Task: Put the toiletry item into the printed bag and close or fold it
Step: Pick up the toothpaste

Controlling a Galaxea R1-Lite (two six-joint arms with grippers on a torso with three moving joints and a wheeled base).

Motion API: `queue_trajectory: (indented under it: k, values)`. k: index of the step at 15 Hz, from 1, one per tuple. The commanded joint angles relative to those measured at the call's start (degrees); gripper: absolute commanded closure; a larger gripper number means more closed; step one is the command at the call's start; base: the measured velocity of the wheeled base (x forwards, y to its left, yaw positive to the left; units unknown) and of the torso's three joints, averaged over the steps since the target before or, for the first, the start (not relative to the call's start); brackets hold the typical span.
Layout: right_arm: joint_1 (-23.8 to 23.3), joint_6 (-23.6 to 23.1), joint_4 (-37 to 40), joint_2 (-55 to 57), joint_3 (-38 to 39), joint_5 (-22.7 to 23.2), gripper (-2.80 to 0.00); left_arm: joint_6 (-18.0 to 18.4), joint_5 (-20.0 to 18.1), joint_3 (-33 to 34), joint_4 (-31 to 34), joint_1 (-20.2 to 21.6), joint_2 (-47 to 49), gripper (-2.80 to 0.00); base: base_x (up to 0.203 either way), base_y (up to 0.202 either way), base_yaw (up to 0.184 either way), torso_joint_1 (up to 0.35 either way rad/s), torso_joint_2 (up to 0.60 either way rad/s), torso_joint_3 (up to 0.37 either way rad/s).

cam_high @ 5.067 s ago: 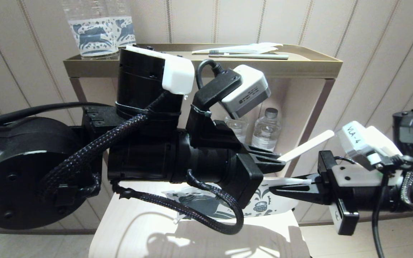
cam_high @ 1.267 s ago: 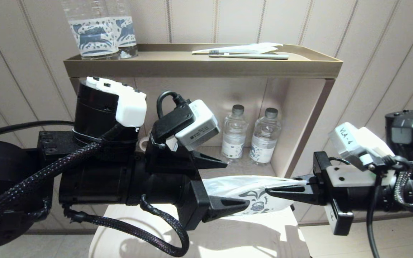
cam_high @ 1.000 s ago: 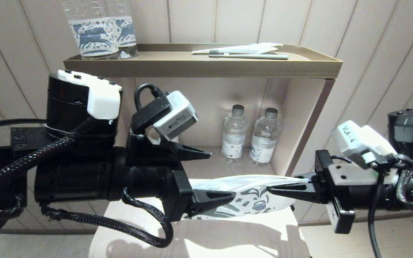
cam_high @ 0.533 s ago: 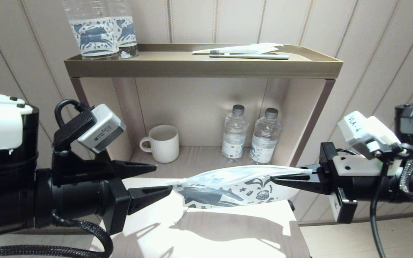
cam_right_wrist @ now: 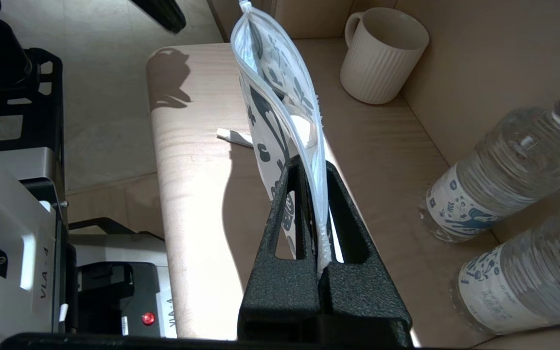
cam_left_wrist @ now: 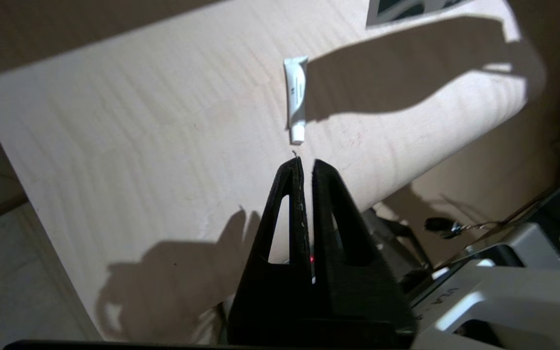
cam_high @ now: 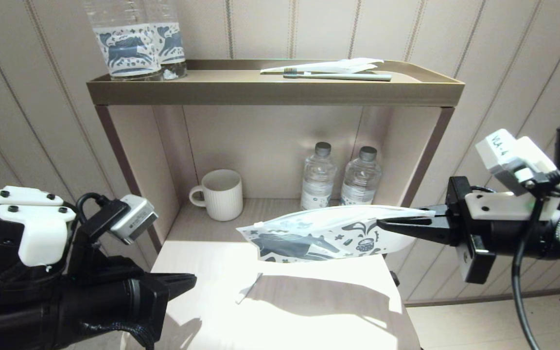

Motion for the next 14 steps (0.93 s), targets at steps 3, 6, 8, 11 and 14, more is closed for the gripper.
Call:
queue_trajectory:
  k: [3,6,8,11,14]
  values:
    - [-2.5,-0.1,-0.2,0.0,-0.8,0.3,0.0,-0.4,2.1,0.4,-1.0,-0.4,7.6,-2.8,0.0,0.0,0.0,0.0,0.0,0.0]
    - [-3.4,-0.1,-0.2,-0.1,-1.0,0.7,0.0,0.0,2.5,-0.1,-5.5,-2.4,12.1,-2.8,0.0,0.0,0.0,0.0,0.0,0.0]
    - [-3.3,-0.1,-0.2,-0.2,-1.0,0.8,0.0,0.1,3.0,-1.1,-7.9,-2.6,16.4,-2.8,0.0,0.0,0.0,0.0,0.0,0.0]
    - [-3.3,-0.1,-0.2,-0.4,-0.9,0.8,0.0,0.2,3.2,-2.7,-10.2,-2.7,22.6,-2.8,0.0,0.0,0.0,0.0,0.0,0.0]
    - [-3.3,-0.1,-0.2,-0.5,-0.9,0.9,0.0,1.5,3.3,-3.9,-11.4,-2.7,25.4,-2.8,0.0,0.0,0.0,0.0,0.0,0.0]
